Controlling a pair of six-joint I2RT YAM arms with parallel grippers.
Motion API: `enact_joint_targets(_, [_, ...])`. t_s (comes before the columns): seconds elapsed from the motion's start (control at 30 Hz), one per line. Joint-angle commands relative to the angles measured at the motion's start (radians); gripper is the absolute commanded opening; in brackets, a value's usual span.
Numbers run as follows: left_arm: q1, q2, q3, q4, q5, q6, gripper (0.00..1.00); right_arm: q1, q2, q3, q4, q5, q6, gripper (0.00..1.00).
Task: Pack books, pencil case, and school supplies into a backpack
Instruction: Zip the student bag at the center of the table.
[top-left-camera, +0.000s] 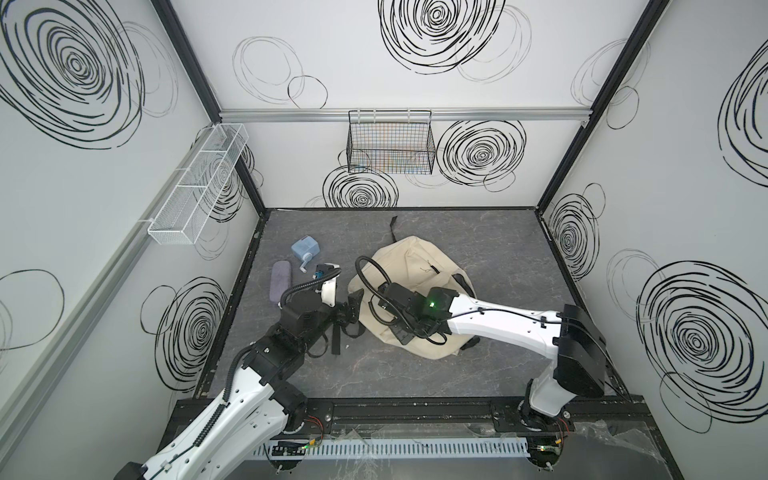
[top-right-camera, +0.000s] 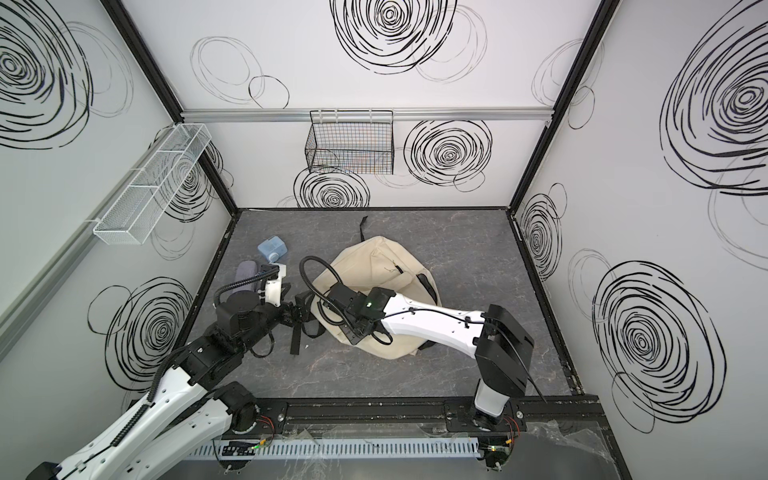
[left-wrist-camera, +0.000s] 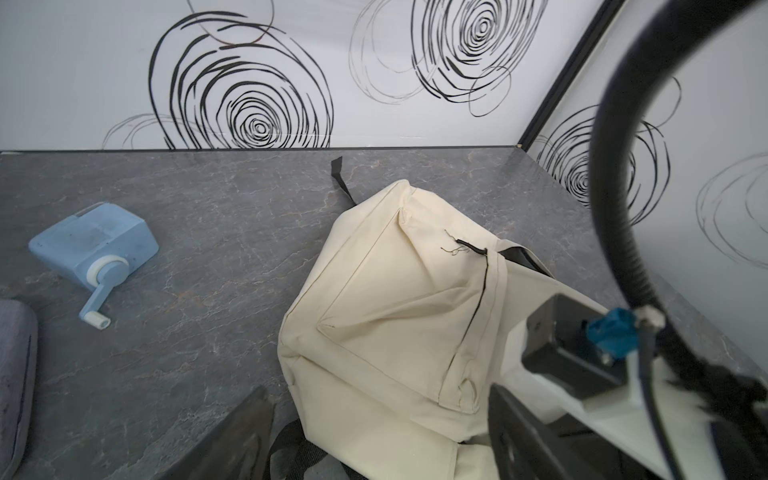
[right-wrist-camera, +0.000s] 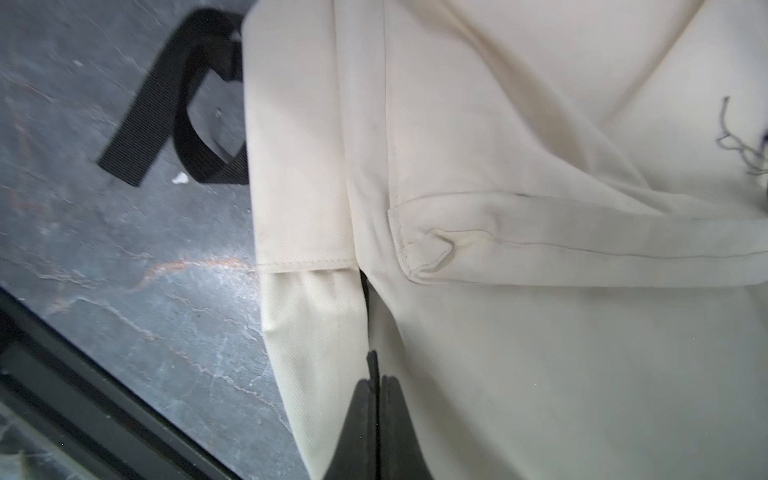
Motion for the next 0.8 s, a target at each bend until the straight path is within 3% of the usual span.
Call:
enact_joint_targets(0.0, [-0.001,0.007,0.030,0.027,0.144,0.207,0.81,-0.033,-0.085,-0.038,0.086,-0.037,0.026,0.00])
enact_joint_targets(0.13, [-0.013,0.009,-0.010,0.028,0.348,0.500,0.83,-0.089,-0.213,-0.154,0.241,-0.137,0.076,0.00])
enact_joint_targets(0.2, [-0.044,0.010,-0.048,0.045,0.394,0.622,0.82,-0.117,-0.273,-0.218,0.326,-0.190,0.089,0.00])
enact_joint_targets(0.43, [-0.067,0.089,-0.155,0.165,0.630,0.932,0.83,-0.159,-0.502,-0.441,0.625,-0.226,0.112,0.00])
enact_joint_targets(0.6, [-0.104,0.235,-0.104,0.318,0.636,0.916,0.80,-0.172,-0.553,-0.499,0.704,-0.252,0.104,0.00])
enact_joint_targets(0.77, [-0.280,0.349,-0.111,0.464,0.452,0.968,0.78,-0.173,-0.541,-0.482,0.716,-0.285,0.098,0.00])
